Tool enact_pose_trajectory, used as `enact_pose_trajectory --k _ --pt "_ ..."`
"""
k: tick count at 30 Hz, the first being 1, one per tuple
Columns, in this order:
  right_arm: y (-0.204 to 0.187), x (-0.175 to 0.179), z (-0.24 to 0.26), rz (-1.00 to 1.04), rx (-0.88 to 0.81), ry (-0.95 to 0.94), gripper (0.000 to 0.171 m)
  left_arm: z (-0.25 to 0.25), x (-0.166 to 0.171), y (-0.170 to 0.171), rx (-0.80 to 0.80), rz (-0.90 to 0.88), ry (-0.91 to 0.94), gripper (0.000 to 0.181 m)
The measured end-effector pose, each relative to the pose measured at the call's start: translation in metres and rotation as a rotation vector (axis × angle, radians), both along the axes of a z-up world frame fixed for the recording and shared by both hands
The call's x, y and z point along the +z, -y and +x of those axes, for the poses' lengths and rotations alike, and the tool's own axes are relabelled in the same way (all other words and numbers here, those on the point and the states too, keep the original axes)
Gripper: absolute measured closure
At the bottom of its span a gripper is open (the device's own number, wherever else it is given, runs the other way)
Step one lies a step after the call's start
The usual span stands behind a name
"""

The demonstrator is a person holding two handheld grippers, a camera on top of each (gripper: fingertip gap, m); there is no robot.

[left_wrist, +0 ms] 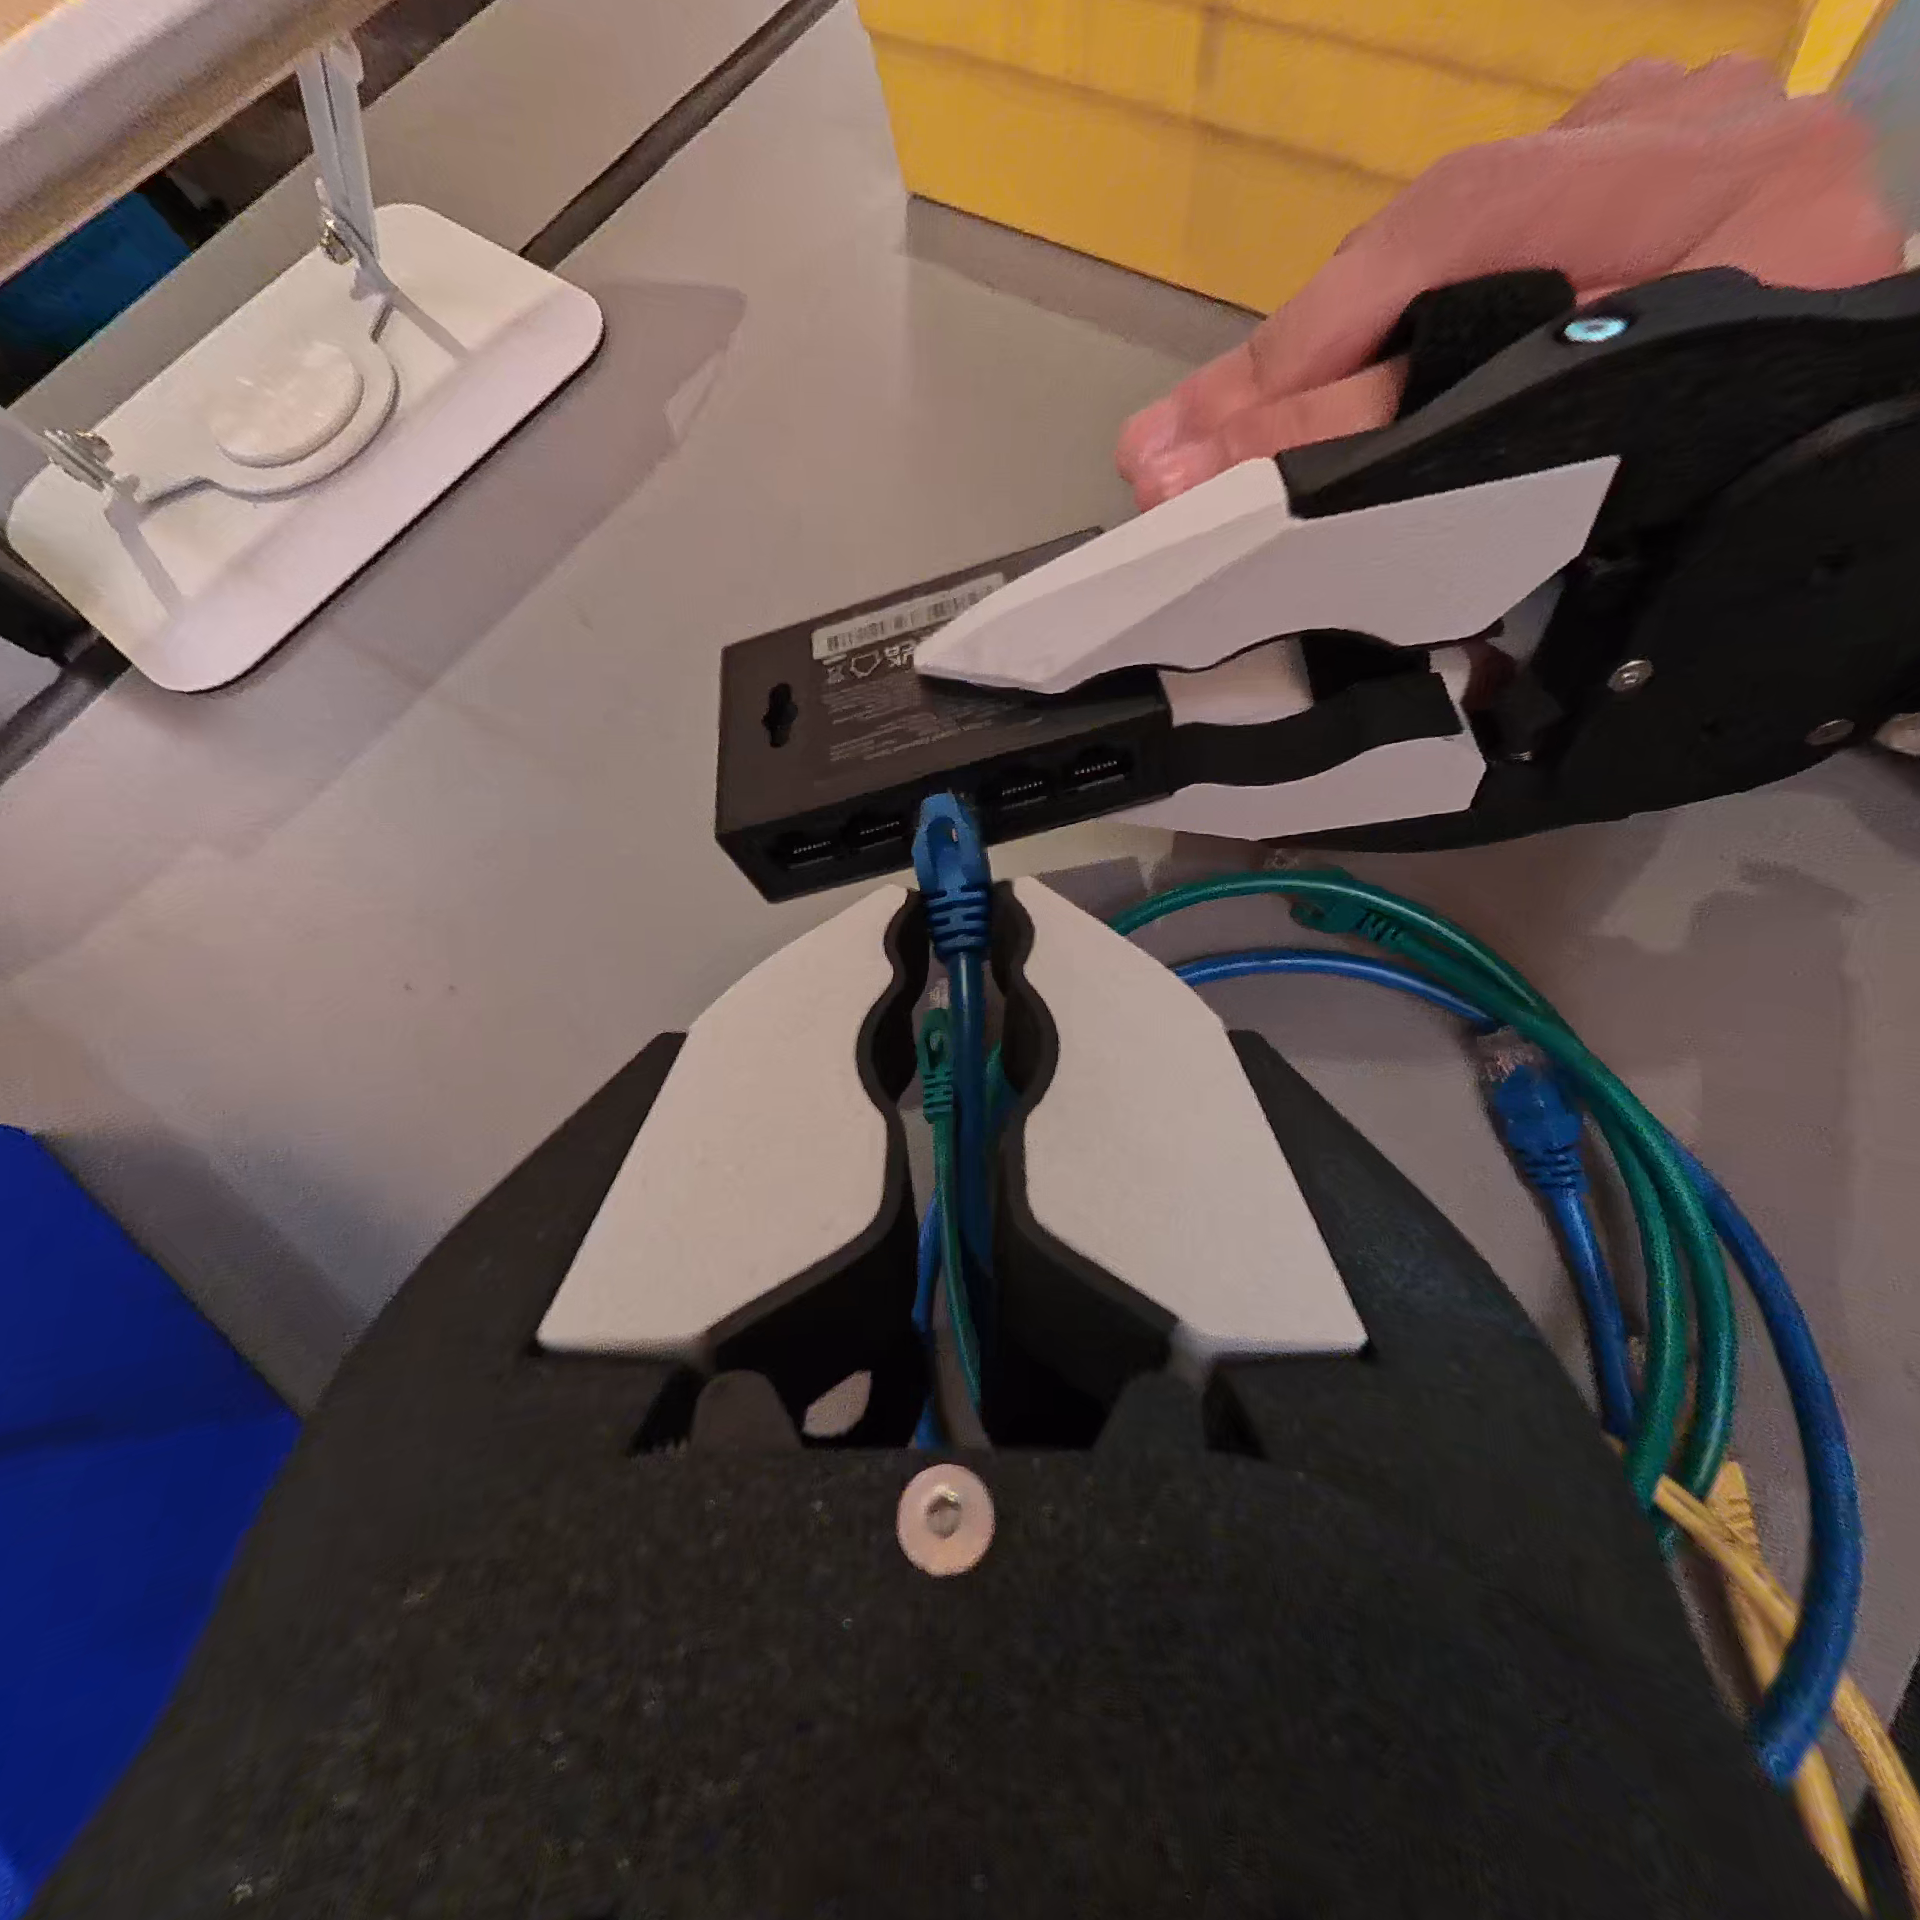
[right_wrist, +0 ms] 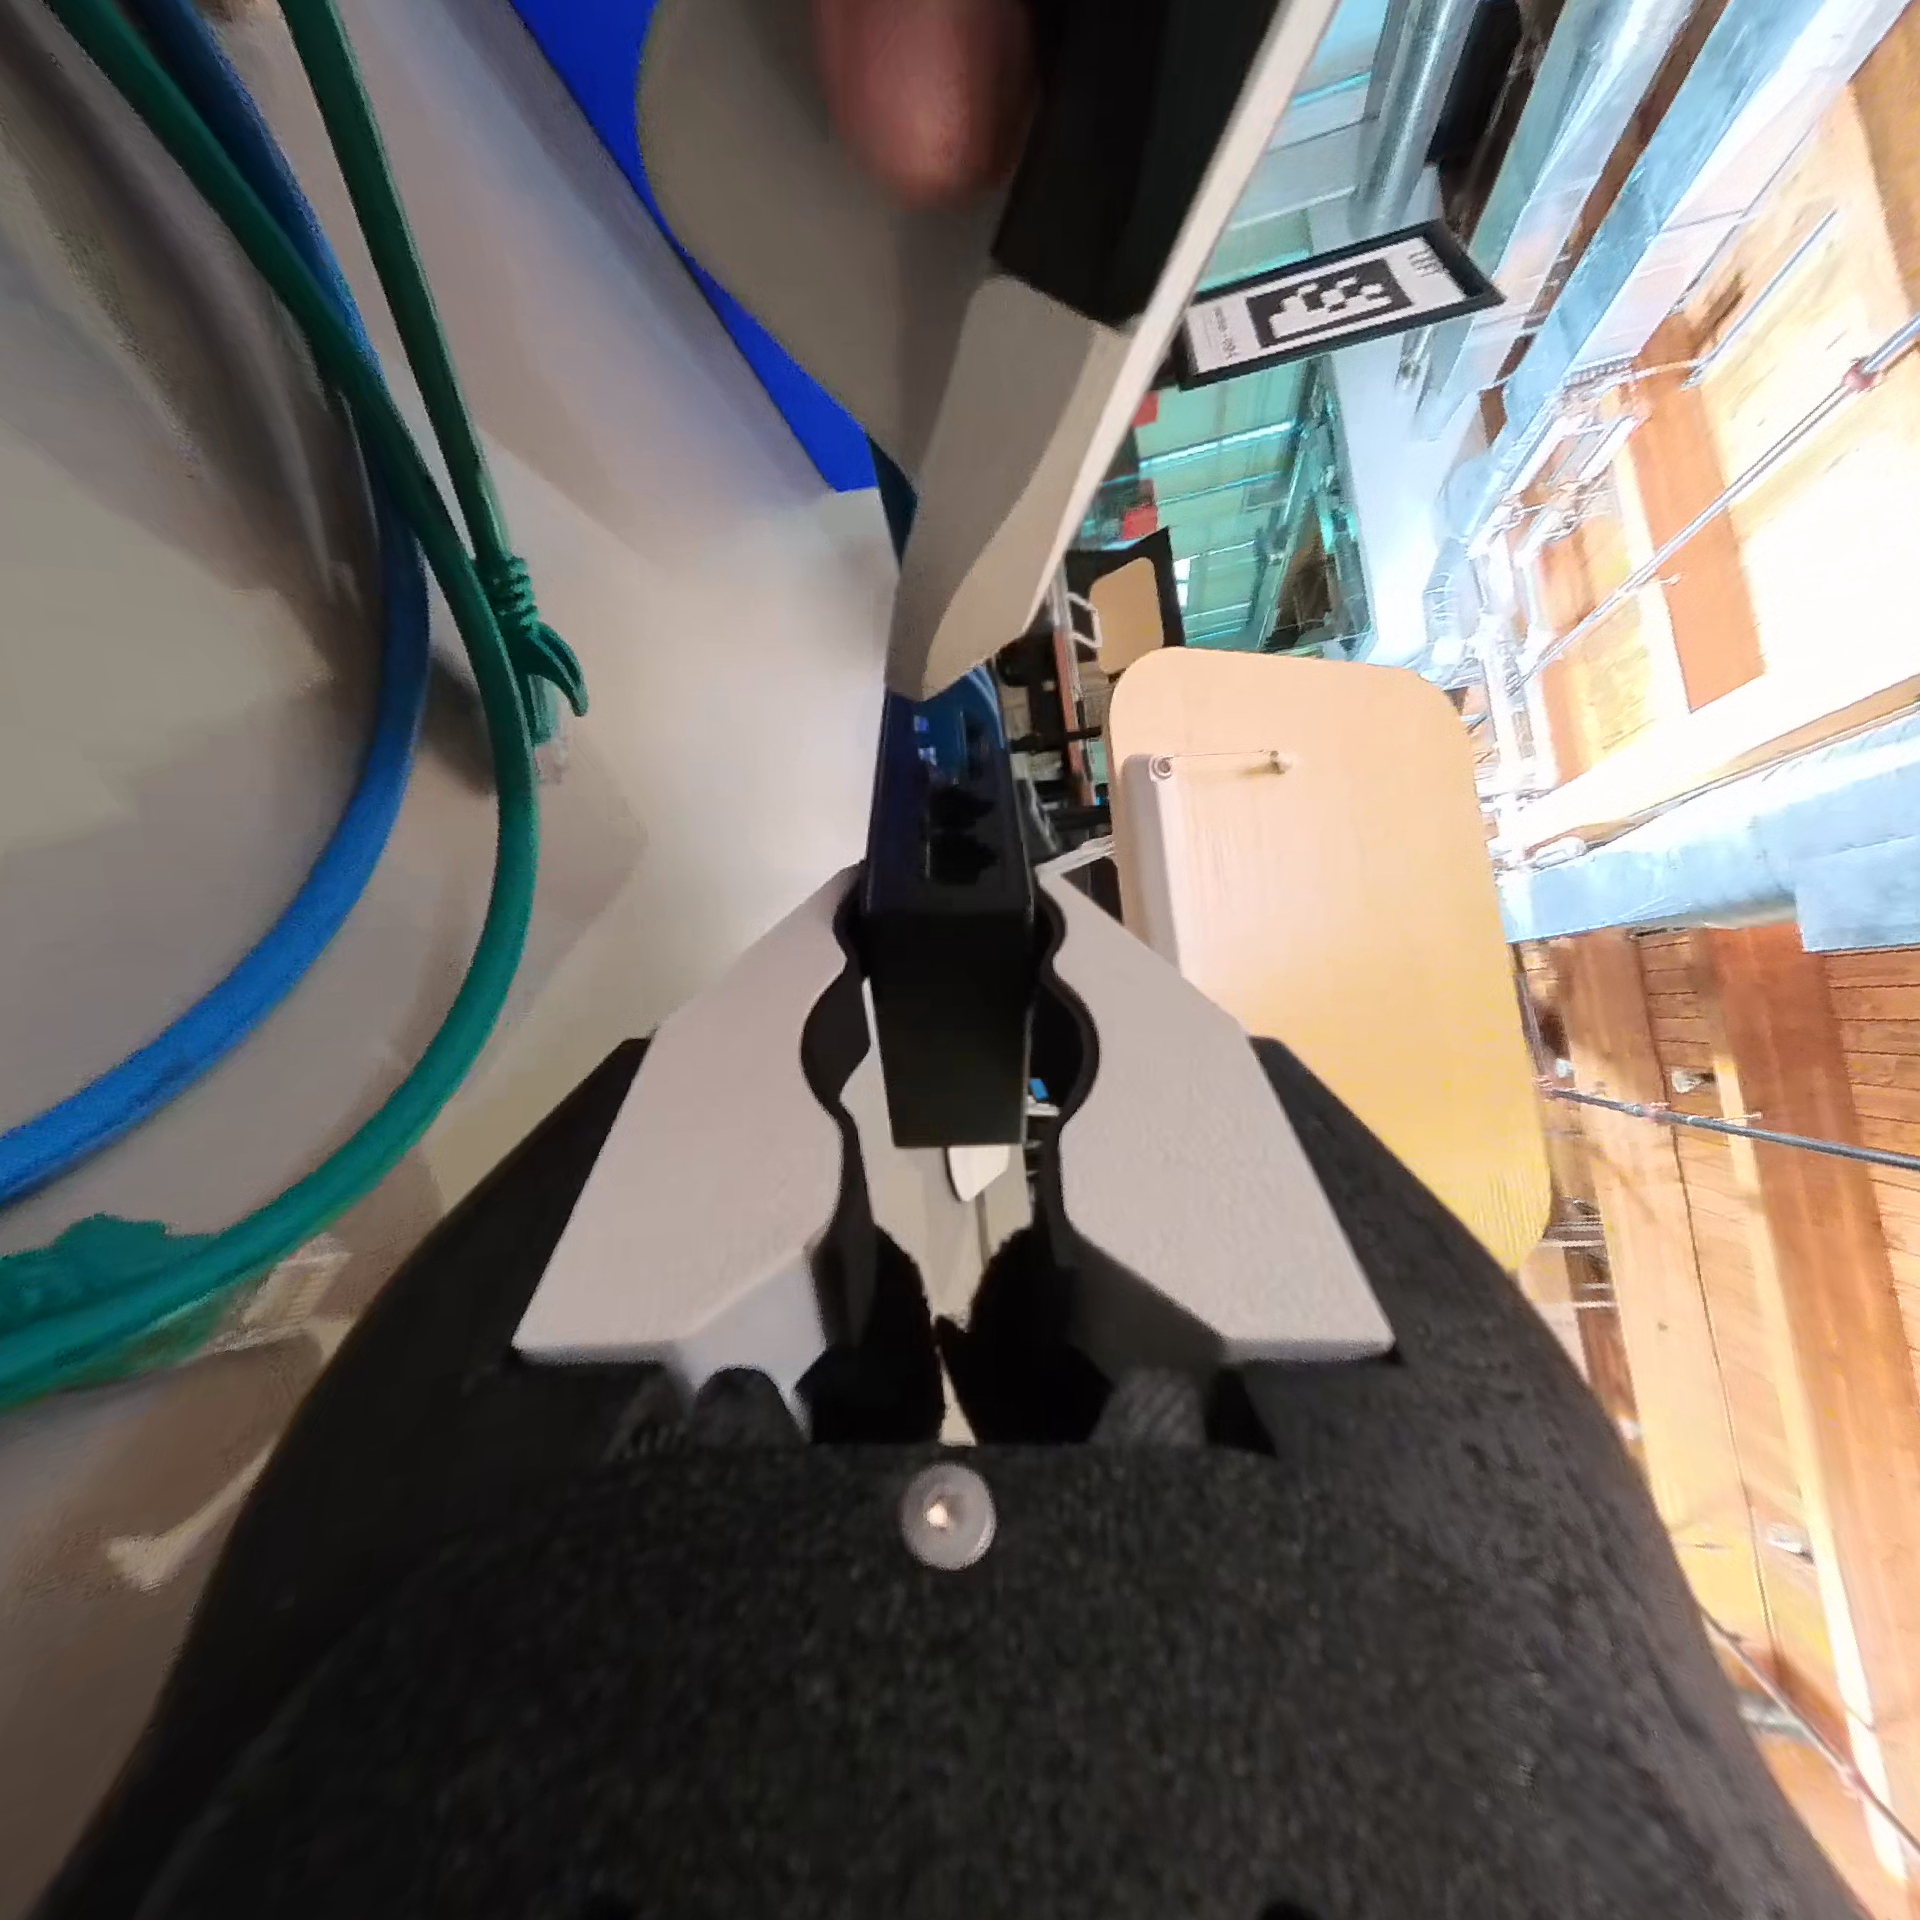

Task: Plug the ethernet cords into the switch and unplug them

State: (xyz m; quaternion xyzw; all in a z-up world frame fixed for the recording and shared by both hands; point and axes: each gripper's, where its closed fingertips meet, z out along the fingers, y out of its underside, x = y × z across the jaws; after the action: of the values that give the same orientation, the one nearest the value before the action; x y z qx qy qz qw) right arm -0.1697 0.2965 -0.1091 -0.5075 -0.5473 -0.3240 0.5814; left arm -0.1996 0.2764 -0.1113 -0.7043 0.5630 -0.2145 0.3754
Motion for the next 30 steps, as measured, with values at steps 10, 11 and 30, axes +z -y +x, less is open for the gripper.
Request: enact_pose_trajectory --k 10,11,30 --pt "-0.001 0.001 -0.008 -0.085 0.059 -0.148 0.144 -0.005 0.011 0.008 0.038 0.004 0.014 0.169" --pt "0.0 0.003 -0.007 -0.096 0.082 -0.186 0.144 -0.004 0.016 0.013 0.019 0.024 0.019 0.169" --pt "0.057 0.055 -0.018 -0.841 0.804 -1.156 0.145 -0.004 0.054 0.033 -0.265 -0.019 0.307 0.136"
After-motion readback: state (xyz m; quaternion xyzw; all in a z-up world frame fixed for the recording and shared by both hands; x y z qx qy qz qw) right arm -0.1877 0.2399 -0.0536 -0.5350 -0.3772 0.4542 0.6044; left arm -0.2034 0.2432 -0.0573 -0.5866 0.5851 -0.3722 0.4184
